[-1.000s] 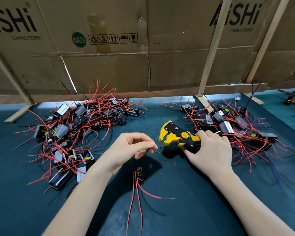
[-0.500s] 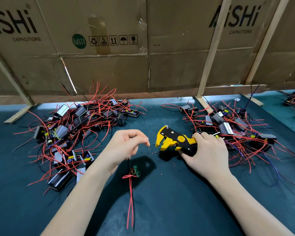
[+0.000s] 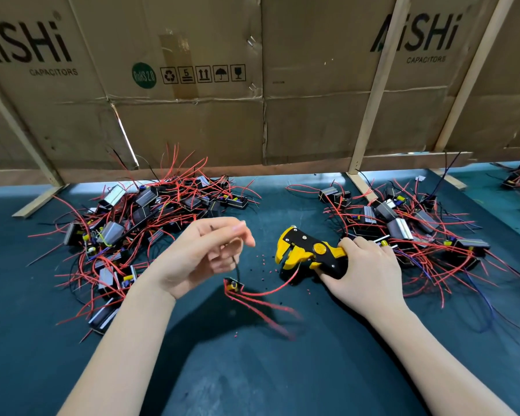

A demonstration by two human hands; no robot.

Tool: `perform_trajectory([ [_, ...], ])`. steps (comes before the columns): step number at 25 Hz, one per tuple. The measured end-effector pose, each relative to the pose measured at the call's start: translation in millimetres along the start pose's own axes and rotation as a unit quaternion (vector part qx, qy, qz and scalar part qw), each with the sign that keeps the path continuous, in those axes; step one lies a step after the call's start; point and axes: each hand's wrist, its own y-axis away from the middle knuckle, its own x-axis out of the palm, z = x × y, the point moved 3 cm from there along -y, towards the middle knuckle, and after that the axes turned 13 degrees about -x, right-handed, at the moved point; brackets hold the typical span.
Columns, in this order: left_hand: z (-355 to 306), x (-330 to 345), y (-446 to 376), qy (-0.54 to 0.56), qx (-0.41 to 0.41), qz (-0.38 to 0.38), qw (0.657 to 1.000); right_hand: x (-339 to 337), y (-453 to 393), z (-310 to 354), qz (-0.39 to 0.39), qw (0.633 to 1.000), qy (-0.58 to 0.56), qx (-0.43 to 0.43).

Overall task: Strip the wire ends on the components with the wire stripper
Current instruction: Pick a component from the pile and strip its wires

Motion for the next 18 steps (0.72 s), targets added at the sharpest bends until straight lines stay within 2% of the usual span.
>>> perform_trajectory([
  [2,-15.5,16.8,-7.5,0.033,0.044,0.047,0.997,1.0,-0.9,0.2,0.007,1.0,-0.005,0.001],
  [3,-25.1,29.0,-15.6,0.012,0.06,0.05,0.997,1.7,-1.1,0.2,0.009,1.0,-0.007,0.0],
  [7,-71.7,101.1,-61.4,-0.151,0.145,0.024,0.977,2.3,-1.6,-2.1,0.03,0.999,-0.027,-0.001],
  [11,-85.5,141.4,-82.6,-0.242,0.163,0.009,0.956,1.4,-3.0,-4.7,0.05,0.998,-0.034,0.019],
  [15,-64.1,87.7,-61.7,-0.379,0.158,-0.064,0.909,-3.3,-1.9,-4.8,0.054,0.997,-0.037,0.027],
  [18,-54.0,5.1,-32.8,-0.438,0.138,-0.231,0.858,-11.1,-4.1,-3.2,0.011,0.994,-0.099,0.041],
])
